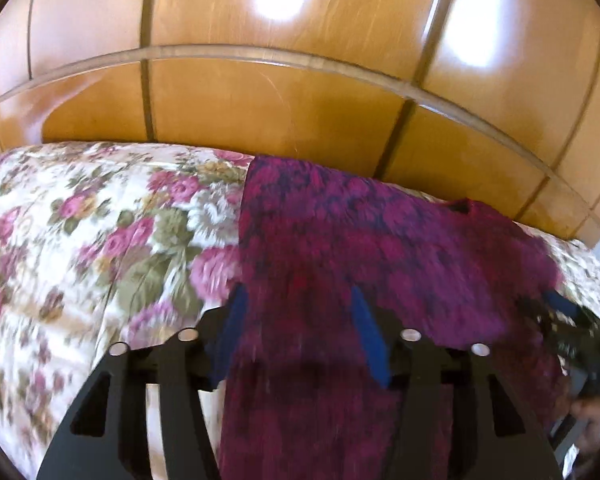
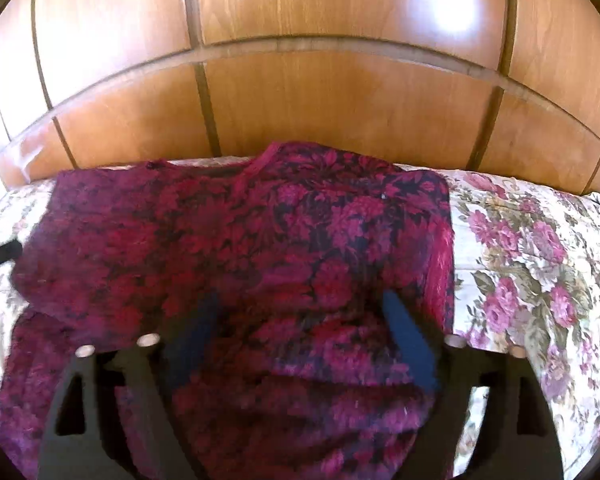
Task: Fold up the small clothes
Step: 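Fold the side over with the right gripper while the left gripper holds the sweater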
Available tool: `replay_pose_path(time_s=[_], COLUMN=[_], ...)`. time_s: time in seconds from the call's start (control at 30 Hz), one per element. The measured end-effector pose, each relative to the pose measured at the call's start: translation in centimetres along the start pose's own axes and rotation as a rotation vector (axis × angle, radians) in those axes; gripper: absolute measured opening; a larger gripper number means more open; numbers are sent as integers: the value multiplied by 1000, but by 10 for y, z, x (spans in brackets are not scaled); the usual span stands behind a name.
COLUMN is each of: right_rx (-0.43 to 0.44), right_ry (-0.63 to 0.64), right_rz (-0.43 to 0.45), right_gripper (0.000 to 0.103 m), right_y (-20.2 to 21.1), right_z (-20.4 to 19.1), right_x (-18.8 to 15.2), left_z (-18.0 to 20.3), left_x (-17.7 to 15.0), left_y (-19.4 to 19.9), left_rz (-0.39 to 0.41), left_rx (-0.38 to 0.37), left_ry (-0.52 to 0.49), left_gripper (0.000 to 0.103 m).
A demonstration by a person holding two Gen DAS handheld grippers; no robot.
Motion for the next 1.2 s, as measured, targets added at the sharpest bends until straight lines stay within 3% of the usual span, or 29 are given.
replay_pose_path(time_s=[0.13, 0.23, 0.4, 0.5, 0.53, 0.73, 0.83, 0.9, 1.03, 1.07, 1.2], right_rx=[8, 40, 183, 281, 303, 372, 392, 393, 419, 431, 539], right_ry=[0, -62, -224, -266, -265, -222, -188, -159, -125, -120, -183], right_rz=[-22, -107, -253, -290, -299, -363, -413, -440, -475, -465, -363], right_gripper=[93, 94, 94, 94, 93, 75, 60, 51, 33, 28, 23], right_y=[28, 43, 70, 92, 100, 140, 149, 152, 151, 156, 177], right_z=[9, 33, 73, 73, 71, 49, 39, 34, 30, 29, 34], right_x=[-22, -52, -115, -152, -162, -211, -224, -232, -230, -225, -199], left_z=[-14, -33, -67, -76, -76, -66, -66, -63, -59, -59, -60], left_x=[-42, -76, -136, -168, -179, -218, -229, -234, -234, -230, -202], left_y=[32, 47, 76, 91, 97, 118, 128, 134, 143, 146, 163], left_rz=[-49, -108, -198, -242, -252, -287, -306, -309, -293, -285, -220], left_rx=[-49, -80, -187, -270, -291, -342, -357, -342, -322, -334, -445], left_ry=[2, 17, 67, 100, 107, 114, 130, 102, 72, 83, 122], left_gripper=[55, 55, 55, 55, 50, 35, 35, 28, 16, 16, 15])
Point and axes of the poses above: each gripper's, at about its wrist camera, not at the fingertips, and y roughly against the way its jaws point, z to its right, x to its top, the point moved 1 cm from there along -y, roughly the way its jaws point, and after that the axes turned 1 degree about -z, right-handed, at the moved point
